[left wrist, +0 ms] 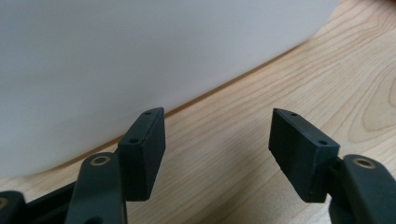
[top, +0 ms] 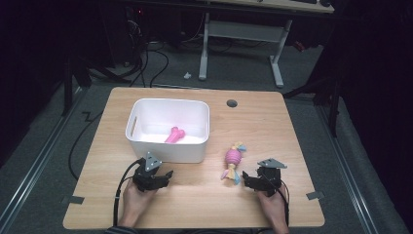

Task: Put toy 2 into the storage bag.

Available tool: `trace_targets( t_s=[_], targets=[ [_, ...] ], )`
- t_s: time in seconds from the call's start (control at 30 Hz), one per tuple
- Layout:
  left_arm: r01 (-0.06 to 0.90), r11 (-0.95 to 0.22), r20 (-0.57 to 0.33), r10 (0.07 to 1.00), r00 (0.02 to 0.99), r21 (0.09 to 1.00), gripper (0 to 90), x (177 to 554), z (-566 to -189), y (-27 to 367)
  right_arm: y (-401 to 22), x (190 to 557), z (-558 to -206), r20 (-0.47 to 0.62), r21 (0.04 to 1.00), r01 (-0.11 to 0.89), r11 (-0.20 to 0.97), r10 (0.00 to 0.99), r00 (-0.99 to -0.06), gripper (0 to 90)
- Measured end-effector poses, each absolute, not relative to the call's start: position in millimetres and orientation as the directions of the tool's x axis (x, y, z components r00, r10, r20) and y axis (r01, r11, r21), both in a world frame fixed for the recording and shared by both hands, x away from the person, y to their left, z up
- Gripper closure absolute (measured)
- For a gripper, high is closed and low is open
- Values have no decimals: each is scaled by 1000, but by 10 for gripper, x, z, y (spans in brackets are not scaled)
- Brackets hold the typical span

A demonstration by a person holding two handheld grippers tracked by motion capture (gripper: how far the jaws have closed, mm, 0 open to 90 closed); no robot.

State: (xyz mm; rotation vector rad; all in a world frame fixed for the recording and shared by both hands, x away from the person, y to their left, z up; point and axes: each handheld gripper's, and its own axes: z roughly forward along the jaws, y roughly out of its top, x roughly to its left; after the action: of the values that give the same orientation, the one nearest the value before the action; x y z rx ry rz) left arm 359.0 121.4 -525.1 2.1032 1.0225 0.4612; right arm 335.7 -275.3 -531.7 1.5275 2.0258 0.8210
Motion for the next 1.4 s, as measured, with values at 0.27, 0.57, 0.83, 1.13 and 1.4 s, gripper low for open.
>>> trace_targets(
  t_s=[0.27, 0.57, 0.83, 1.13, 1.4],
  targets=[
    [529, -400, -9, 791, 612, 749, 345, 3585, -5351, 1207, -2768, 3342, -5312, -12, 701, 679, 219, 955, -296, 156],
    [532, -401, -12, 790, 612, 746, 303, 3581, -5354, 1188, -2806, 3244, -5234, 1, 718, 664, 207, 954, -299, 277],
    [532, -401, -14, 789, 614, 745, 294, 3581, -5354, 1188, -2896, 3082, -5027, 51, 735, 650, 194, 940, -338, 299],
    [532, -402, -14, 788, 615, 745, 290, 3582, -5354, 1188, -2769, 3173, -4828, 53, 732, 639, 237, 915, -400, 302],
    [533, -402, -15, 788, 616, 744, 286, 3581, -5355, 1187, -2529, 3358, -4708, 34, 699, 648, 303, 891, -454, 292]
  ],
)
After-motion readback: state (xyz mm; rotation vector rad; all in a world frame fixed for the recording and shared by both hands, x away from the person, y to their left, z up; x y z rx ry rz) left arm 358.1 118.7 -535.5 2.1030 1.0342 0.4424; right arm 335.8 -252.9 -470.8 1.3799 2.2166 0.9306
